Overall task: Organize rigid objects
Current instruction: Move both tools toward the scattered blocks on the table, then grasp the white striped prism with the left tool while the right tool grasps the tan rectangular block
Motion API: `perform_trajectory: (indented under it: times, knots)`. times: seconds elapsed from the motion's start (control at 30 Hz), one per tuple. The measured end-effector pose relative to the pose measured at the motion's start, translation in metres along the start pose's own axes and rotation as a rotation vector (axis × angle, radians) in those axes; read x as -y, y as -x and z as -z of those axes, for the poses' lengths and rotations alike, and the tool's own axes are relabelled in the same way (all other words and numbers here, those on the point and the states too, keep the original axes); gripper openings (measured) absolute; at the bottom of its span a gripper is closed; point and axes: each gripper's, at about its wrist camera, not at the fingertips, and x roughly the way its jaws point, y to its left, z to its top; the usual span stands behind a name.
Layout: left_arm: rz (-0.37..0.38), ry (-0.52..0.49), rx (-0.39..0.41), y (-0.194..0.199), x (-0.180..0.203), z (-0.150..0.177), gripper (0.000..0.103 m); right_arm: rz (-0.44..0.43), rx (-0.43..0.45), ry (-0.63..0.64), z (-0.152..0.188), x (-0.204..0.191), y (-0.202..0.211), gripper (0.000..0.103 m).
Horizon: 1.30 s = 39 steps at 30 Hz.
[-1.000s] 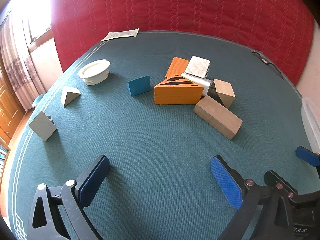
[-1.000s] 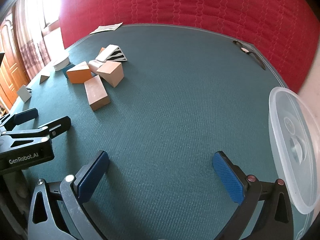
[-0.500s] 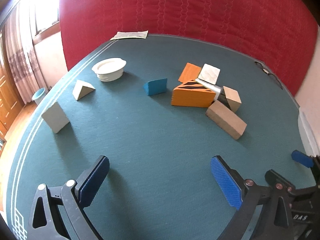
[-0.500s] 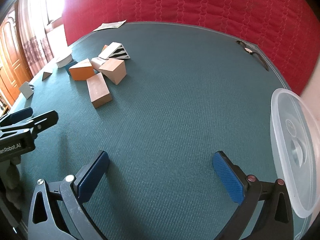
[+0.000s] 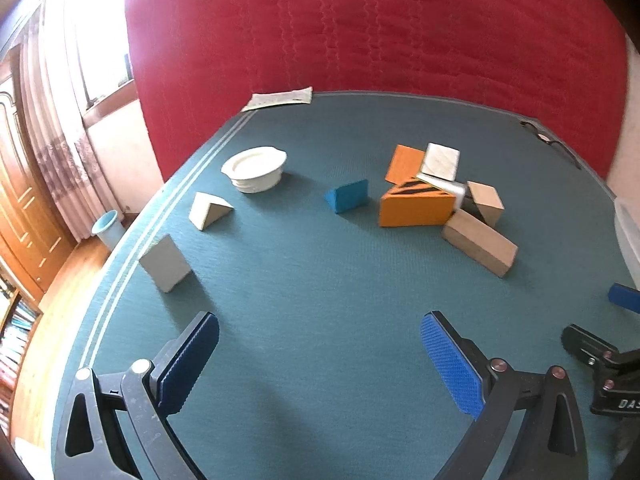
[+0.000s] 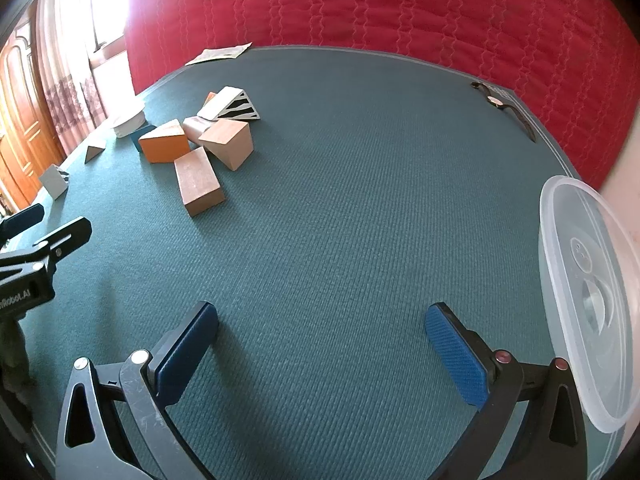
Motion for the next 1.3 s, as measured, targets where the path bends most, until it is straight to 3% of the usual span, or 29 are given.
perform_trajectory:
  times: [0.57,0.97,1.2,1.3]
  knots:
    - [-0.087,0.163,-0.015,-0.006,-0.072,-0.012,0.103,-0.03,0.029,-0.03,0.001,0.004,0.005,0.103]
    - [-0.029,0.225,-0.034,-0.011,-0.103,-0.012,0.102,-0.055,0.057,-0.047,0.002,0.001,0.011,0.103]
    - [-0.021,0.258,-0.062,-0.022,-0.114,-0.017,0.094,-0.061,0.096,-0.026,0.005,-0.013,0.018,0.103]
    - [-0.031,0.254,-0.072,-0.028,-0.114,-0.02,0.085,-0.061,0.109,-0.019,0.006,-0.017,0.021,0.103]
